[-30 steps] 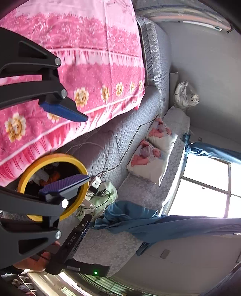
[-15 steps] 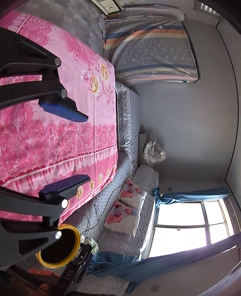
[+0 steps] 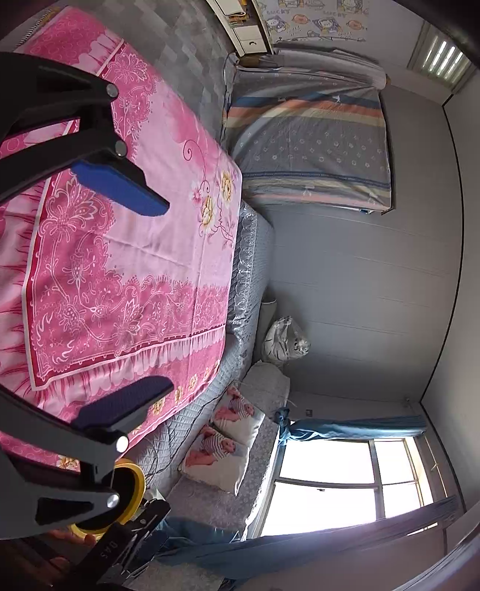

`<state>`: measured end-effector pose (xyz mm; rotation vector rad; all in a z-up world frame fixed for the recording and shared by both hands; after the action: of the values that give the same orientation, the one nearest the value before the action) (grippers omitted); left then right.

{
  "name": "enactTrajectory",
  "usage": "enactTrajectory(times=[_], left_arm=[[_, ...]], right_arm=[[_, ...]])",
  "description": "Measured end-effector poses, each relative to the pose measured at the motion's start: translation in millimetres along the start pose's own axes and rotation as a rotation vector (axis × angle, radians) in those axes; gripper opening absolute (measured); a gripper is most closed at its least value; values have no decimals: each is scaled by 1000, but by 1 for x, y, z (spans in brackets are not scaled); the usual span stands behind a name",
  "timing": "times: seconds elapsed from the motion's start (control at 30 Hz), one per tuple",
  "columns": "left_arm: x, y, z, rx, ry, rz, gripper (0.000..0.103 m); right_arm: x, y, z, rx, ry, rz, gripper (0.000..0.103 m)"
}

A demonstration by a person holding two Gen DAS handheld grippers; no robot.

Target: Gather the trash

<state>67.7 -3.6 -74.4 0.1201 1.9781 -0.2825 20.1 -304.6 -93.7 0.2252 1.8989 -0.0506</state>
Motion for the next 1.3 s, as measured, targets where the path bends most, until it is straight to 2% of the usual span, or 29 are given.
enactTrajectory(times=[0.1,0.27,0.57,0.83,1.3], left_arm=[[4,3,-7,-19,-14,-14,94],[5,3,-13,-65,-28,-1,95],[5,13,-17,-46,-26,-53,95],[2,6,-20,-69,-62,-10,95],[2,3,-17,-58,-59,-2,95]], right_arm=[[3,7,-3,-15,-13,-15,94],[9,15,-7,-14,-30,-27,95],[12,19,-13,-4,-46,-16,95],[11,11,-9,13,-30,23,95],[14,11,-5,23,-14,18,95]])
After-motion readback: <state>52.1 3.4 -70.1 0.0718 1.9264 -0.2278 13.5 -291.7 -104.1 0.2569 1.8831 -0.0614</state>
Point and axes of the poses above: each gripper's, at about its wrist camera, not at the fingertips, and z roughly the way its jaws point, y to its left, x to its underside, the point moved 1 cm from there along z, roughly the way its jaws point, and after that the axes turned 6 degrees about y, right-handed, at the moved point
